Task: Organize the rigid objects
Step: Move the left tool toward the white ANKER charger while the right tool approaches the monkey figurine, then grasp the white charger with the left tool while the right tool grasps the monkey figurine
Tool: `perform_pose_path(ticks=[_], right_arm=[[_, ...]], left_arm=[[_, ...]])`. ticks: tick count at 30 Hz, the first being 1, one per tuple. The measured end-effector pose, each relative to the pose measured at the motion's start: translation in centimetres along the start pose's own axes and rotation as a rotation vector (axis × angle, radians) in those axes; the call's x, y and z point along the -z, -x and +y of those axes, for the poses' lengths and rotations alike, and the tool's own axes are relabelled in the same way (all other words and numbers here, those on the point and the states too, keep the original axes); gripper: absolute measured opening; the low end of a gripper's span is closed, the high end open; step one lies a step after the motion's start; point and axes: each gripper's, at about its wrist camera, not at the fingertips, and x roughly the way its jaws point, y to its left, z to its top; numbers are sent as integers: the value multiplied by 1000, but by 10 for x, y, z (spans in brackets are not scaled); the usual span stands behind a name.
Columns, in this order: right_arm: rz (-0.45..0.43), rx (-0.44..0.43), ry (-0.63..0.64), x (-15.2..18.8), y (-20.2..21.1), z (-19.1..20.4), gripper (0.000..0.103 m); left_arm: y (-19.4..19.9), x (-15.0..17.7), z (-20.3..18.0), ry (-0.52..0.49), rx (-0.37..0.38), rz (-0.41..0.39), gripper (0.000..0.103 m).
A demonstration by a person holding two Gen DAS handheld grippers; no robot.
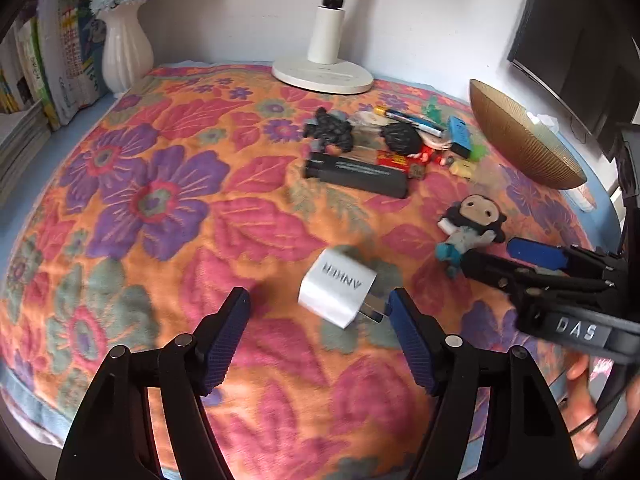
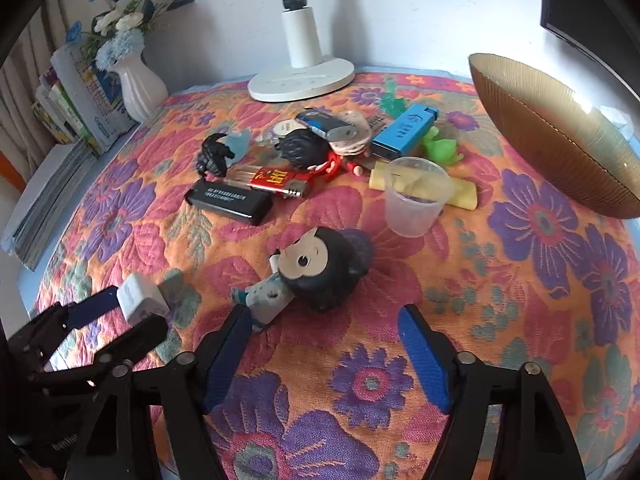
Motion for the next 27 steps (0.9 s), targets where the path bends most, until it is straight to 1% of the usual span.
perform_pose_path(ticks=[1,2,4,7,9,10,11,12,13,14,17,21,23,25,26,27], right_arm=[[-4,7,10,1,3,-1,61],[-7,19,17,1,5,-3,60],[-20,46,13,2,12,-16,59],[-29,52,-70,1,21,-43,59],[-29,40,-93,1,26,-52,59],[-29,17,-93,0,27,-53,60],[-25,-8,-89,0,28,-50,61],[-22,-39,-82,-2,29,-45,67],[-24,-60,-74,-2,28,-40,68],[-24,-59,-61,-3,27,-35,68],[-9,-7,1,-4,13,-20,68],[30,6,5,-4,-3,-15,68],[27,40,28,-5,-6,-11,68],[24,42,40,-7,-7,-8,68],[22,44,44,-8,-7,-6,68],[21,46,46,-8,-7,-6,65]], left_arm=[[3,0,6,0,-17,2,70],[6,1,12,-1,-29,3,70],[11,1,27,8,-66,8,69],[14,1,34,4,-45,12,68],[15,-2,30,1,33,6,68],[16,-3,25,-3,89,0,68],[14,-5,21,-3,127,-5,70],[12,-7,14,-12,157,-2,70],[9,-10,9,-24,162,6,70],[5,-12,4,-34,154,8,70],[-9,-17,-1,-29,121,36,69],[-12,-20,1,-8,106,33,67],[-14,-19,-1,-16,95,40,67],[-15,-18,-5,-38,70,39,67],[-16,-18,-7,-51,54,36,64],[-16,-17,-9,-64,37,34,56]])
